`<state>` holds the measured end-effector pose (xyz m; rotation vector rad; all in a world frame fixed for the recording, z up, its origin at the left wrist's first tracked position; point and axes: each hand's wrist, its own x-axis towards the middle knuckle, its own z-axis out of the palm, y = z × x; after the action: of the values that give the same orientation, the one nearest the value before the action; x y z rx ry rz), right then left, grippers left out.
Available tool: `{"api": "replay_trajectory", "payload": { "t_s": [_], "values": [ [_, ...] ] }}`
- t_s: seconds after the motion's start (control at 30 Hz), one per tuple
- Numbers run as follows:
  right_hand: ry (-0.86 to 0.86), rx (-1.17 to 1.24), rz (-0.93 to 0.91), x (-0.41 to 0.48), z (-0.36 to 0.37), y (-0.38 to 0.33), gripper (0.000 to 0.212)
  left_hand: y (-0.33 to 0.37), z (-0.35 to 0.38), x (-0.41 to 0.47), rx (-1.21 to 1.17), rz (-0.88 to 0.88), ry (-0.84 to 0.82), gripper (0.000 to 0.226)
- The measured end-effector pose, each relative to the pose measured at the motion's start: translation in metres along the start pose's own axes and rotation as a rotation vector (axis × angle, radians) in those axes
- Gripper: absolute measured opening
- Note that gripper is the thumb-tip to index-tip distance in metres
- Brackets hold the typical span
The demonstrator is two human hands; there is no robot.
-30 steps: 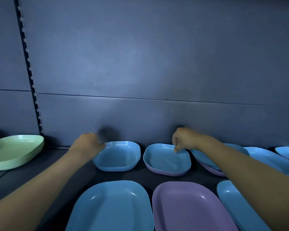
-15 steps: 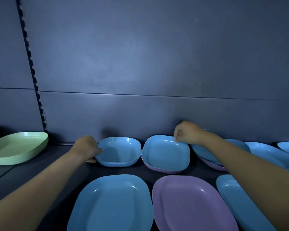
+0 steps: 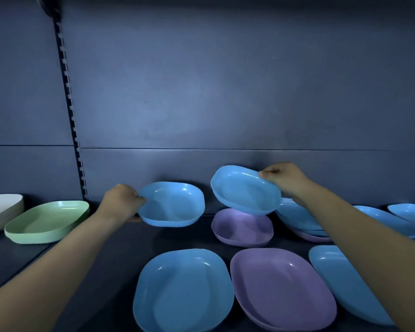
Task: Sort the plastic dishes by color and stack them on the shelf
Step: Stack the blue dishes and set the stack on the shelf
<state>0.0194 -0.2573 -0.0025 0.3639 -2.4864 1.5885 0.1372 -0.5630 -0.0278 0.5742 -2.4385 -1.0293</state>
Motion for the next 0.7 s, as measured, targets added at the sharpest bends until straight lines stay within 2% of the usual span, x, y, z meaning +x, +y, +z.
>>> {"api": "replay_trajectory", "payload": {
  "t_s": [0.17,0.4,0.7],
  "values": [
    [-0.016,0.040,0.046,-0.029,-0.013,-0.010,0.022,0.014,-0.017,-0.023,-0.034,0.017,0.047,0.022],
    [-0.072,0.216,0.167,-0.073,-0.040,-0.019,0.010,0.025,-0.037,-0.068,-0.128,-0.006,0.053,0.016],
    [-0.312,0.394,0.344,-0.128,-0.069,-0.007,0.013,0.027,-0.033,-0.146,-0.145,-0.064,0.068,0.014]
  ]
}}
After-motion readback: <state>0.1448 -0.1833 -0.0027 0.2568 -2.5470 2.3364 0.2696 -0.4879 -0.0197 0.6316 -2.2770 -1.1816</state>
